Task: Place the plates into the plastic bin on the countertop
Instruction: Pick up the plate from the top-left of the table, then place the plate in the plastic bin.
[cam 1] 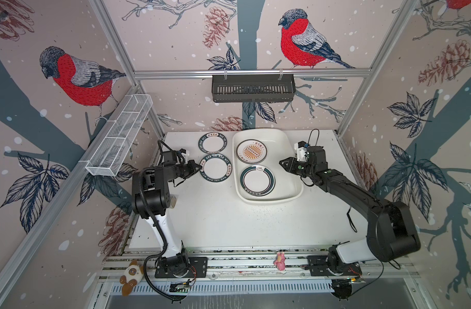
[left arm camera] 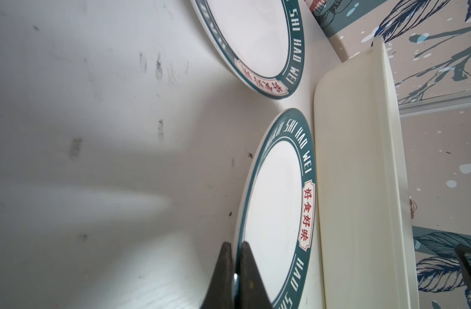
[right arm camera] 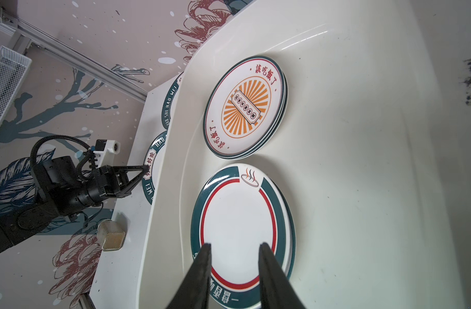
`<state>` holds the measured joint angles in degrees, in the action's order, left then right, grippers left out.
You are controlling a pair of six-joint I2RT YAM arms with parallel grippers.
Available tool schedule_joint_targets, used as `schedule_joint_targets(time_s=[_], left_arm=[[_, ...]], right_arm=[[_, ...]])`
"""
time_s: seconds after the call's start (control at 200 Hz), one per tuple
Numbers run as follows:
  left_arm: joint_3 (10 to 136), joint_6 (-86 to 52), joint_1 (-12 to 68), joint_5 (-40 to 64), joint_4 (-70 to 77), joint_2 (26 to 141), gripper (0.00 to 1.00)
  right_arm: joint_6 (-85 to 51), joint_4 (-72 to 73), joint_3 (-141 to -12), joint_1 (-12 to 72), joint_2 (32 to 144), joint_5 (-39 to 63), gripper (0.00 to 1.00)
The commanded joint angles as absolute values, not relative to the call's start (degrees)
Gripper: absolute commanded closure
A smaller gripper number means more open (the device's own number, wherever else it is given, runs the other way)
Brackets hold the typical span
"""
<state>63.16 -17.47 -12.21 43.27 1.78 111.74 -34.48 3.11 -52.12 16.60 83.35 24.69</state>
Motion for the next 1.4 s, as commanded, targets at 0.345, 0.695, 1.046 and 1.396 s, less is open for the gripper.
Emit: schedule_joint_targets(time_s=[0.345, 0.695, 1.046, 1.396], left_arm=[[64.9, -16.64, -13.1, 40.8, -1.29, 104.5, 1.0], [67.53, -15.3, -13.43, 41.64, -3.71, 99.52, 1.0], [69.31, -16.27, -13.21, 45.92, -6.11, 92.26, 1.0], [71.16, -14.83, -7.07, 50.17, -7.95, 87.64, 1.0]], right_arm=[[-35.07, 5.71, -51.06, 16.28, 82.92, 26.61, 0.68], [-34.6, 5.25, -51.87, 16.31, 82.83, 28.17, 0.67], [-34.06, 5.1, -52.85, 16.26, 82.21, 29.36, 0.57], [-33.44, 8.11, -54.35, 17.65, 80.88, 38.95, 0.4]])
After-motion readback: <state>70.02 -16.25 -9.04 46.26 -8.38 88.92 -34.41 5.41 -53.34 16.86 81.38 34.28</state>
